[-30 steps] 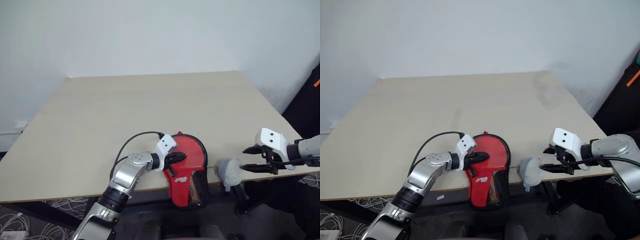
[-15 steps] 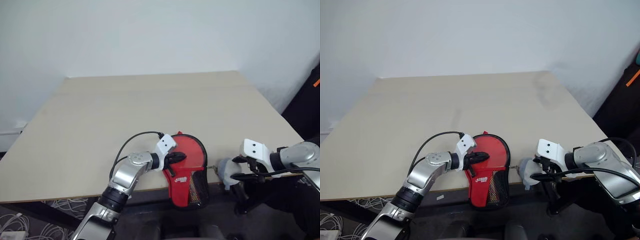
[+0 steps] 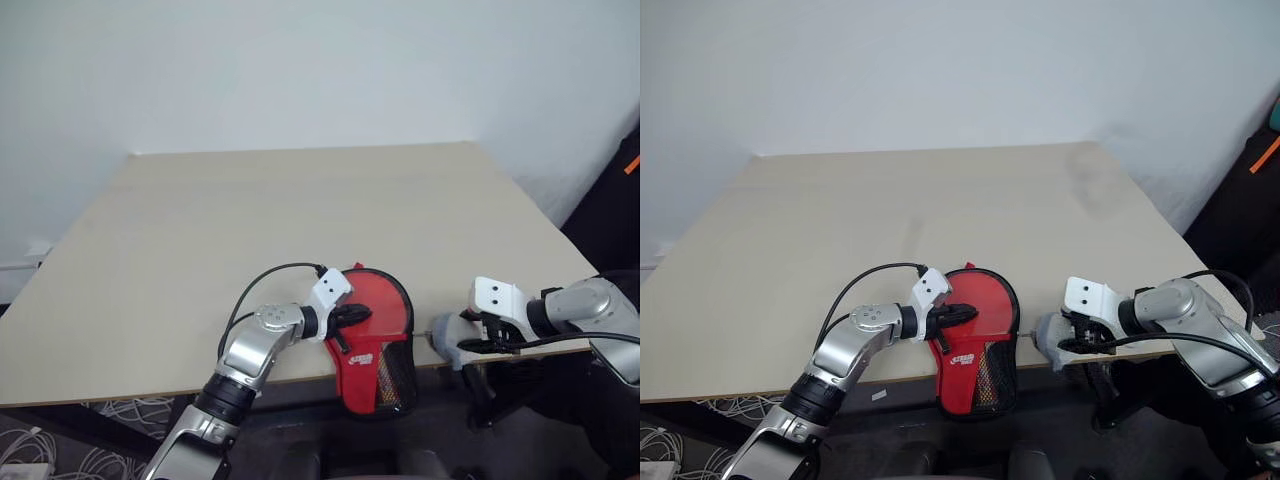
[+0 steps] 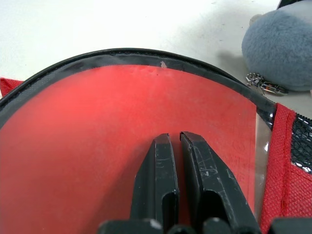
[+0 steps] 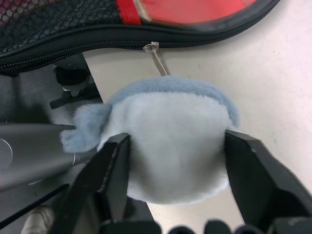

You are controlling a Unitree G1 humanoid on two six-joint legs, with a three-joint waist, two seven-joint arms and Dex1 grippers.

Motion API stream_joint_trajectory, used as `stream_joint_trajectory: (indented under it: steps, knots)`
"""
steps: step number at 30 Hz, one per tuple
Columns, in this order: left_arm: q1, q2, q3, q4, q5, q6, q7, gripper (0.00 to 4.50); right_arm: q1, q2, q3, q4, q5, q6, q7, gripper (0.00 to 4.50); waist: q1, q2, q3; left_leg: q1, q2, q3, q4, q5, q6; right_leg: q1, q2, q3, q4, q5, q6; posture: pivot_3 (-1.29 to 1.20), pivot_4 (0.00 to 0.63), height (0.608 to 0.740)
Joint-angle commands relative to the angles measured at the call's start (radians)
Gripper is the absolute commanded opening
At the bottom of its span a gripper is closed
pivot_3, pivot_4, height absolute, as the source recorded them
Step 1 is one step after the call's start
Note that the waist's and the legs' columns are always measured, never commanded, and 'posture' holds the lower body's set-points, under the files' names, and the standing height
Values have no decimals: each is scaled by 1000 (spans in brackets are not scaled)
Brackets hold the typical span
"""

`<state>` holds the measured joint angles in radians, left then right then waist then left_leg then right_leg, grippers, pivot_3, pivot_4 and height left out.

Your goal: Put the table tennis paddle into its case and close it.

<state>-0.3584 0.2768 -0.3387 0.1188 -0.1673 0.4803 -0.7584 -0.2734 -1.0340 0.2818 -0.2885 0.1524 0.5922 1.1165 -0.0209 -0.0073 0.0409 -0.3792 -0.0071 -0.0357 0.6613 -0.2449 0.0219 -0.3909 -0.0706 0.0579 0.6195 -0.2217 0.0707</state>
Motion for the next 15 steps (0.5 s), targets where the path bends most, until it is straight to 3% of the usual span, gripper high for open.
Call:
stream_joint_trajectory:
  steps: [1, 5, 15]
  knots:
    - [17, 8, -24, 68, 38, 31, 8, 264, -24, 3, -24, -14, -3, -6, 8, 1498, 0, 0, 0, 0, 0, 0, 0, 0, 0, 0, 0, 0, 0, 0, 0, 0, 0, 740]
    - [18, 8, -25, 75, 41, 25, 8, 264, -38, 11, -56, -44, 48, 33, 18, 339, 0, 0, 0, 0, 0, 0, 0, 0, 0, 0, 0, 0, 0, 0, 0, 0, 0, 740]
    - [23, 8, -34, 86, 45, 12, 4, 264, 92, -76, -201, -241, 257, 91, 149, 339, 2, 0, 1, 0, 0, -1, 0, 0, 0, 0, 0, -1, 0, 0, 0, 0, 0, 740]
